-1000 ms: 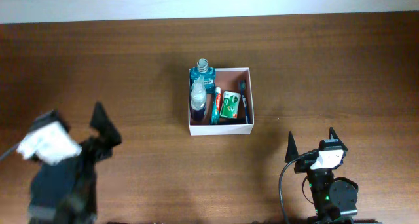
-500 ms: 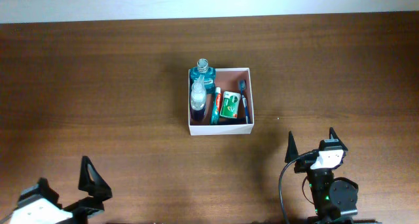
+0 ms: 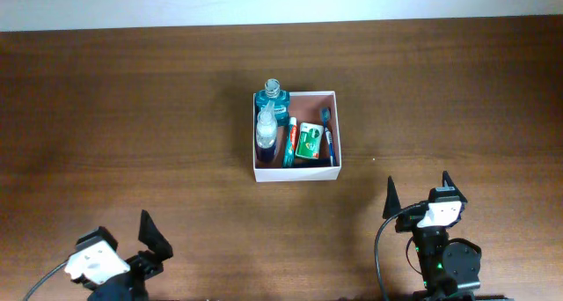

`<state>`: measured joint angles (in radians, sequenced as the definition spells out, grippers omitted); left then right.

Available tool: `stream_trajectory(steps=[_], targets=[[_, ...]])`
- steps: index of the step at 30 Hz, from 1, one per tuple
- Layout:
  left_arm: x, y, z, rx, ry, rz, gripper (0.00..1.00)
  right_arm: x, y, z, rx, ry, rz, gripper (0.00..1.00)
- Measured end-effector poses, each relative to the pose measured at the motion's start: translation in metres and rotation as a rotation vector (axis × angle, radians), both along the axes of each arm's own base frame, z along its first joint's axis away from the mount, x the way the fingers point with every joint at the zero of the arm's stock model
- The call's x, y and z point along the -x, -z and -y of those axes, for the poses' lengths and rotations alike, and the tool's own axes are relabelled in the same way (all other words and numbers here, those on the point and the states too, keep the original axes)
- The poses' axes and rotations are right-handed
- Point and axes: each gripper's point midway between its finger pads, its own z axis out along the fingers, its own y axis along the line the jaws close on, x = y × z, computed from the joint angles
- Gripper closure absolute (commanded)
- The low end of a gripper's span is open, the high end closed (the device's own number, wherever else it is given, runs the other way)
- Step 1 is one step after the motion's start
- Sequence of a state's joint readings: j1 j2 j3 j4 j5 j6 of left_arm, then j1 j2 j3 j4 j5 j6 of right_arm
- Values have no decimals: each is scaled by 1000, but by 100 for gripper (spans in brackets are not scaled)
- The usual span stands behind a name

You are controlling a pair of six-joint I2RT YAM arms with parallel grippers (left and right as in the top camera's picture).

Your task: Pack container

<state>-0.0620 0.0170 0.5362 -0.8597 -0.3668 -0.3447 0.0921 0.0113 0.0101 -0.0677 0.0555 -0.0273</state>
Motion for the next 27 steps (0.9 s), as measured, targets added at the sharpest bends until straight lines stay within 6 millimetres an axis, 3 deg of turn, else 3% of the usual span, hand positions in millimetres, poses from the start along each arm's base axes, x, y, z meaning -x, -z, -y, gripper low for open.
stream_trajectory(steps=[6, 15, 27], targets=[[-28, 9, 4, 12, 10, 79, 1, 0, 0, 0, -1, 0, 0, 1], [-69, -8, 23, 53, 109, 385, 1, 0, 0, 0, 0, 0, 0, 1], [-79, 13, 33, 62, 167, 405, 0, 0, 0, 0, 0, 0, 0, 1]])
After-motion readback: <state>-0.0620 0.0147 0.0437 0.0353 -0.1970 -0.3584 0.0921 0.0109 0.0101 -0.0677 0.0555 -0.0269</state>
